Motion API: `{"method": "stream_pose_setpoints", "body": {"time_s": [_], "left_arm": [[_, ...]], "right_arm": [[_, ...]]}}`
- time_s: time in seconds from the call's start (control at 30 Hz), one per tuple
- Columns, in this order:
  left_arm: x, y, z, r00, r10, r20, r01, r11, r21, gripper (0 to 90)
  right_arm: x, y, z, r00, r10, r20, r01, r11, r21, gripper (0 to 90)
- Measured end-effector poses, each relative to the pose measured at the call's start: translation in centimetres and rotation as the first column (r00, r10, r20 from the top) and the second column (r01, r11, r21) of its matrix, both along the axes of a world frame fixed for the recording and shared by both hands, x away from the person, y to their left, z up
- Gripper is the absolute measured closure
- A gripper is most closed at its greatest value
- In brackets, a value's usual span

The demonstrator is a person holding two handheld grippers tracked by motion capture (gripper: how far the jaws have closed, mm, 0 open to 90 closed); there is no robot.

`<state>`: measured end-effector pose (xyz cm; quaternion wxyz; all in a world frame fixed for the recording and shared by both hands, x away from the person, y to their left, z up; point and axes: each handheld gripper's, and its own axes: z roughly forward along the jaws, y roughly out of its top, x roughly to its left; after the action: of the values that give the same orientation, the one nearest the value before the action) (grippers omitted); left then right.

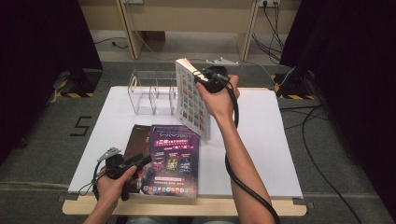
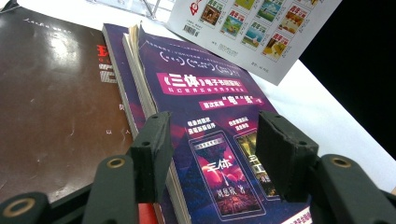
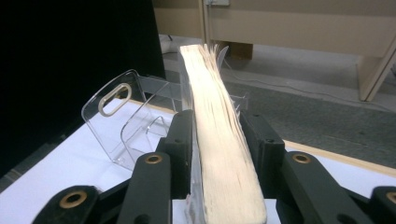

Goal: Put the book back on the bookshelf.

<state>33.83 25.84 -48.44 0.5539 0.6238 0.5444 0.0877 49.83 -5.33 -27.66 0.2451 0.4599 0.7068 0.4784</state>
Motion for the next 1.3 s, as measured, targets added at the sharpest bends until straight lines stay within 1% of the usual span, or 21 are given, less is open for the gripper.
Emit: {"method": "stream_pose_setpoints", "body": {"time_s": [0.13, 0.23, 0.43, 0.5, 0.57, 0.63, 0.77, 0.93, 1.0, 1.1, 1.3], "left_arm": [[0.0, -0.1, -0.1, 1.0, -0.003, -0.001, 0.003, 1.0, 0.001, 44.8], [0.0, -0.1, -0.1, 1.0, -0.005, -0.001, 0.005, 1.0, 0.002, 44.9], [0.0, -0.1, -0.1, 1.0, -0.005, -0.002, 0.005, 1.0, 0.002, 44.9], [0.0, -0.2, -0.1, 1.0, -0.007, -0.003, 0.007, 1.0, 0.003, 44.9], [0.0, -0.2, -0.1, 1.0, -0.006, -0.003, 0.006, 1.0, 0.003, 44.9], [0.0, -0.2, -0.1, 1.0, -0.007, -0.002, 0.007, 1.0, 0.005, 45.0], [0.0, -0.1, -0.1, 1.0, -0.003, -0.001, 0.003, 1.0, 0.003, 45.0], [0.0, -0.1, -0.1, 1.0, -0.008, -0.002, 0.008, 1.0, 0.006, 45.1], [0.0, -0.1, -0.1, 1.0, -0.008, -0.002, 0.008, 1.0, 0.006, 45.1], [0.0, -0.2, -0.1, 1.0, -0.008, -0.003, 0.008, 1.0, 0.005, 45.1], [0.0, -0.1, -0.1, 1.0, -0.006, -0.003, 0.006, 1.0, 0.004, 45.1]], "right_arm": [[0.1, 0.1, 0.0, 1.0, -0.001, -0.008, 0.001, 0.9999, -0.011, 67.1], [0.1, 0.1, 0.0, 1.0, -0.005, -0.005, 0.005, 0.9998, -0.021, 68.7], [0.1, 0.1, -0.1, 1.0, -0.008, -0.003, 0.008, 0.9998, -0.019, 69.7], [0.1, 0.0, -0.2, 1.0, -0.009, 0.003, 0.009, 0.9998, -0.016, 69.8], [0.1, 0.0, -0.2, 0.9999, -0.011, 0.005, 0.011, 0.9996, -0.026, 70.6], [0.0, 0.1, -0.1, 1.0, -0.009, -0.004, 0.009, 0.9995, -0.032, 71.9], [0.0, 0.3, 0.1, 0.9999, -0.008, -0.007, 0.008, 0.9987, -0.05, 73.1], [0.1, 0.6, 0.4, 0.9995, -0.002, -0.031, 0.0, 0.9983, -0.058, 73.9], [0.2, 0.7, 0.6, 0.9991, 0.011, -0.041, -0.014, 0.9984, -0.055, 74.1], [0.2, 1.1, 0.8, 0.9984, 0.011, -0.055, -0.013, 0.9987, -0.048, 74.3], [0.3, 1.8, 1.0, 0.9985, 0.013, -0.053, -0.014, 0.9996, -0.025, 74.4]]}}
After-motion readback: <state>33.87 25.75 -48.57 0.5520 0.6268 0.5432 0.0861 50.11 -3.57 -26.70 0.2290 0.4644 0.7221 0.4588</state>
